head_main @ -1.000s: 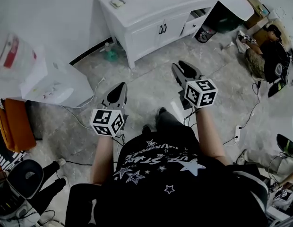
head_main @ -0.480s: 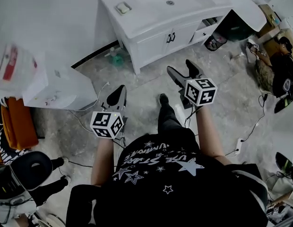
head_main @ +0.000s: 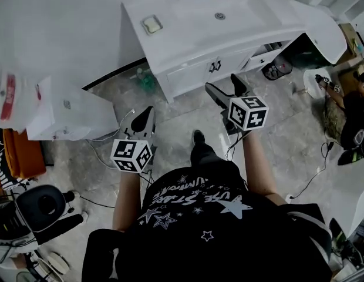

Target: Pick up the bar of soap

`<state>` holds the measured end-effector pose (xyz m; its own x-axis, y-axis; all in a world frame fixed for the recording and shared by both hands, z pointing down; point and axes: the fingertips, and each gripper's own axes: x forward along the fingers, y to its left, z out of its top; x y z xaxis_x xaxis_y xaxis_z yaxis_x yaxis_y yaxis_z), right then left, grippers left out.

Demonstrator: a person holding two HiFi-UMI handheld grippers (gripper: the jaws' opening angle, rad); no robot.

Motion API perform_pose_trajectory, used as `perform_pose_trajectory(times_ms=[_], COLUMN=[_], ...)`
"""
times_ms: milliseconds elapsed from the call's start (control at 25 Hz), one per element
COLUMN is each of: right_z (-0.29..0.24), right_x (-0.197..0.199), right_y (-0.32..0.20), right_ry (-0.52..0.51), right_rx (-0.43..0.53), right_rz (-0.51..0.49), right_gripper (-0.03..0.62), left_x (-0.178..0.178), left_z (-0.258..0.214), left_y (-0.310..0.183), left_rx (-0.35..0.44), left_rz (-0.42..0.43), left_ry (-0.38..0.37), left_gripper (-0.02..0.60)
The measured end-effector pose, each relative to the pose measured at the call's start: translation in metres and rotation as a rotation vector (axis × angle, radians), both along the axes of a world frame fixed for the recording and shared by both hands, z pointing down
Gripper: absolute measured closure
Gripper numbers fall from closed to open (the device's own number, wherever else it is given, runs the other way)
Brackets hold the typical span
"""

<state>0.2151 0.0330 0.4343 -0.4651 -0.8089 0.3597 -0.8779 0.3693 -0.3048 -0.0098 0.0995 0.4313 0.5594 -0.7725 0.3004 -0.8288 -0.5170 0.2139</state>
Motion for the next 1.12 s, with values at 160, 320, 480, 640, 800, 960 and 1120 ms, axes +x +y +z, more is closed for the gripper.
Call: perform_pose_trajectory(times_ms=[160, 320, 480, 640, 800, 960, 1120], right_z=[0.001, 0.008, 0.014, 0.017, 0.018, 0.017, 0.023], right_x=[0.018, 0.020, 0.014, -0.004, -0.031, -0.058, -0.075], right_y=[-0.046, -0.087, -0.117, -0.129, -0.137, -0.144, -0.164], right_ry=[-0.043, -0.048, -0.041, -0.051, -0.038, -0.023, 0.009], right_rx=[-0.005, -0.025, -0.044, -0.058, -0.065, -0.071, -0.078], right_rz=[-0.030, -0.082, -0.131, -0.191, -0.252, -0.285, -0.284], right_gripper=[0.151, 0.151, 0.152, 0.153, 0.154, 0.154, 0.156], left_x=[0.021, 0.023, 0.017, 0.007, -0.013, -0.033, -0.050], left_z=[-0.001, 0.000, -0.003, -0.005, -0.007, 0.000, 0.009], left_y=[-0.035, -0.065, -0.087, -0.088, -0.087, -0.092, -0.119], left_rx=[0.001, 0.002, 0.019, 0.021, 0.025, 0.013, 0.008], left_rz=[-0.029, -0.101, -0.167, -0.233, -0.309, -0.332, -0.318], left_ry=[-0.025, -0.044, -0.064, -0.061, -0.050, -0.040, -0.029], left_gripper=[0.572, 0.572, 0.572, 0.572, 0.572, 0.572, 0.572])
